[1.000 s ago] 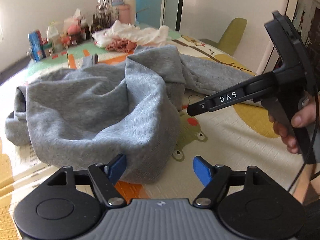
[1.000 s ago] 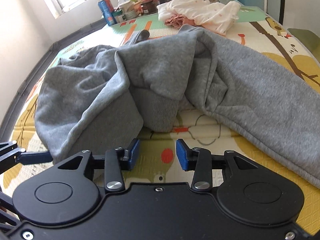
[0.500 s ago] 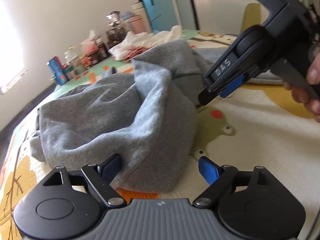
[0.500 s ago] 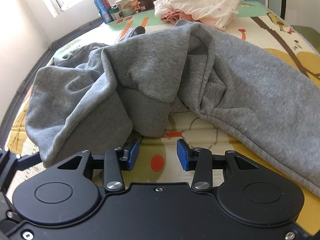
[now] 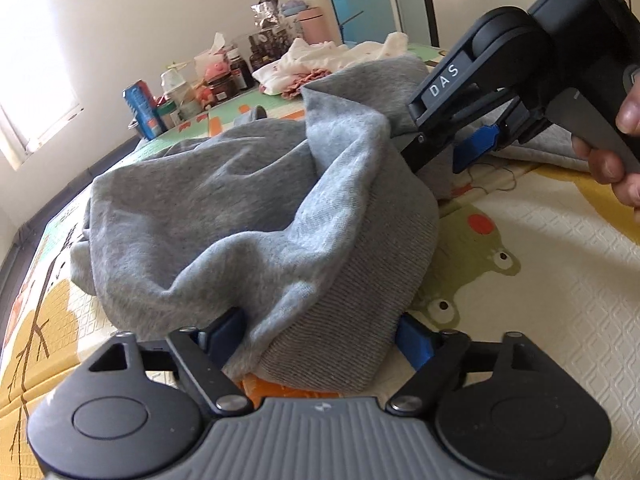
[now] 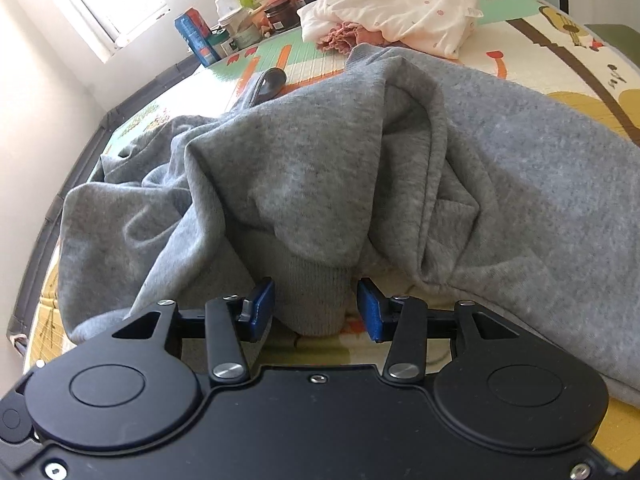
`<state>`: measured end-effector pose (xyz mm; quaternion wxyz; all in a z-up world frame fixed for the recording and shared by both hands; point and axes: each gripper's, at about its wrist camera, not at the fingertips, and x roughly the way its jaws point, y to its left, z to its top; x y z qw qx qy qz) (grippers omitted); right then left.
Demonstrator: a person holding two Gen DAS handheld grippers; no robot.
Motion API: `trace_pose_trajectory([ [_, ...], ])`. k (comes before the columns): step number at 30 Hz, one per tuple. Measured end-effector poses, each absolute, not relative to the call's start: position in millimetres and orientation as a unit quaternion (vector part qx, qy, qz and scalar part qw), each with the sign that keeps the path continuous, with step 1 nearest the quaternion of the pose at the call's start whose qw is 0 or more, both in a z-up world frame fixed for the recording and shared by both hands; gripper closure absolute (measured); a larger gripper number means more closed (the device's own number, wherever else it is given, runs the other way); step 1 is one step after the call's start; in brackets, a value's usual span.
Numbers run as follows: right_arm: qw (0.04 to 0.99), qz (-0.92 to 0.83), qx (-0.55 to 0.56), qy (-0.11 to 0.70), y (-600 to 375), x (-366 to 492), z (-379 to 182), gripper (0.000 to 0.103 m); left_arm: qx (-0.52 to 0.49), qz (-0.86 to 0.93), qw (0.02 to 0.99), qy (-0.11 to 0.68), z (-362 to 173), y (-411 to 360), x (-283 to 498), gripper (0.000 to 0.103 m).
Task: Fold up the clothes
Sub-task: 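Grasp the ribbed hem with both grippers and lift it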
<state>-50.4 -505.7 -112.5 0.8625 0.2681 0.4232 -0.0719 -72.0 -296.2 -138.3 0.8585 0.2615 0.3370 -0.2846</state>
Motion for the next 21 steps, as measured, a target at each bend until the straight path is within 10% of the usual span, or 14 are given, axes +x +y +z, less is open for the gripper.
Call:
trace_pose_trajectory([
  [9,0.873,-0.065,0.263,0.406,-507.2,-56.4,-107.4,0.094,0.195,-0.277,0.866,0.369,-121.3,-268.1,-56.6,0.070],
  [21,0.865,-0.058,0.283,0.410,-507.7,-103.6,-70.0,0.096,0.147,-0.257,0.874,0.386,-85.3,-217.0,-40.1,0.077],
])
